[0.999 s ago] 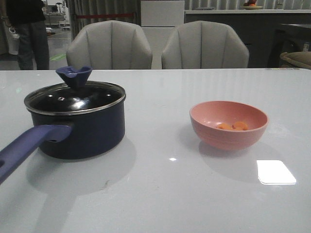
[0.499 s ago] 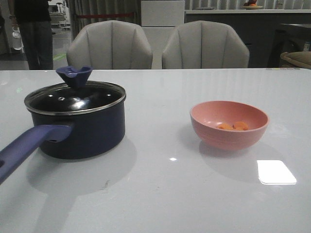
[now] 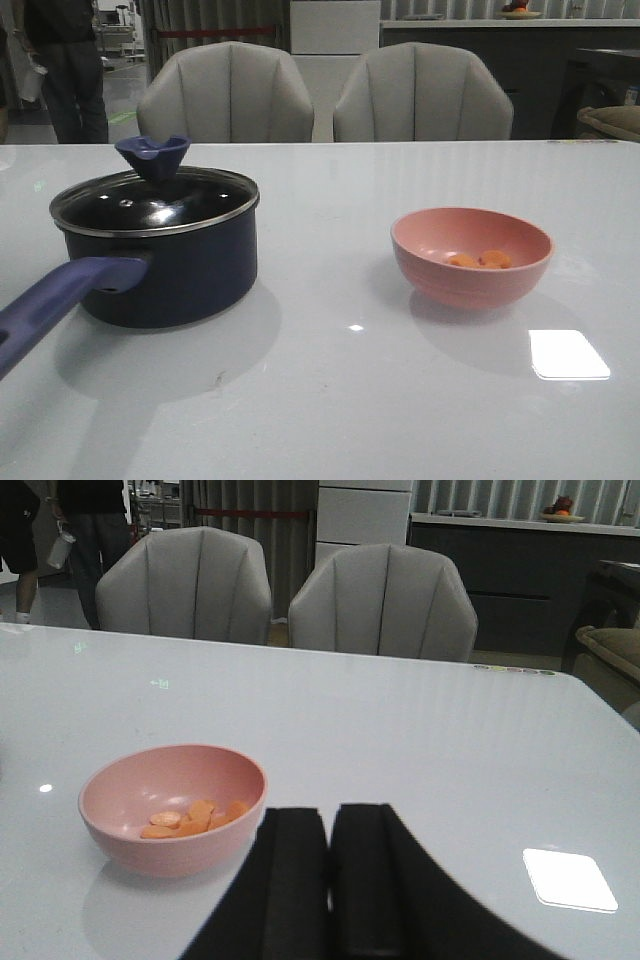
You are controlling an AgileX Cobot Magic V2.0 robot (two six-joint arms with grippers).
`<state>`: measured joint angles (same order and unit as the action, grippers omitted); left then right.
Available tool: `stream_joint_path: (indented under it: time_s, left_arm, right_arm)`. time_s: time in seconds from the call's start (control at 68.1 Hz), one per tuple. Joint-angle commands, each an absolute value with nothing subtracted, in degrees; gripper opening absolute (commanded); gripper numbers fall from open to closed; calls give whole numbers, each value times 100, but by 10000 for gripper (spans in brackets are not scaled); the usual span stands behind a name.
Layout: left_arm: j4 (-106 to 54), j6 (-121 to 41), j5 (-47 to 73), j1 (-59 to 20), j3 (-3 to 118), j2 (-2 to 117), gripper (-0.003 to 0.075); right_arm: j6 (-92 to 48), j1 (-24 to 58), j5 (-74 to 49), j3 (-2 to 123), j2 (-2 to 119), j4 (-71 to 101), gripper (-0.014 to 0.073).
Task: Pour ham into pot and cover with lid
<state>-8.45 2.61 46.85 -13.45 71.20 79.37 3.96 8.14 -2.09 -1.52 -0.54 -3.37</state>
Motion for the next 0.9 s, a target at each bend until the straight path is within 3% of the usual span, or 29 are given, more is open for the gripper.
stream_joint_path:
  time_s: [0.0, 0.411, 0.881]
  left_arm:
    - [-866, 509, 4643, -1485, 7662, 8234, 645]
    - [159, 1367, 5521, -2071, 9097, 9594, 645]
    - [181, 1624, 6229, -2075, 10003, 10435, 645]
  right_arm:
    - [357, 782, 275, -124, -174, -402, 151]
    - [357, 782, 275, -124, -174, -402, 151]
    - [357, 782, 275, -124, -174, -402, 151]
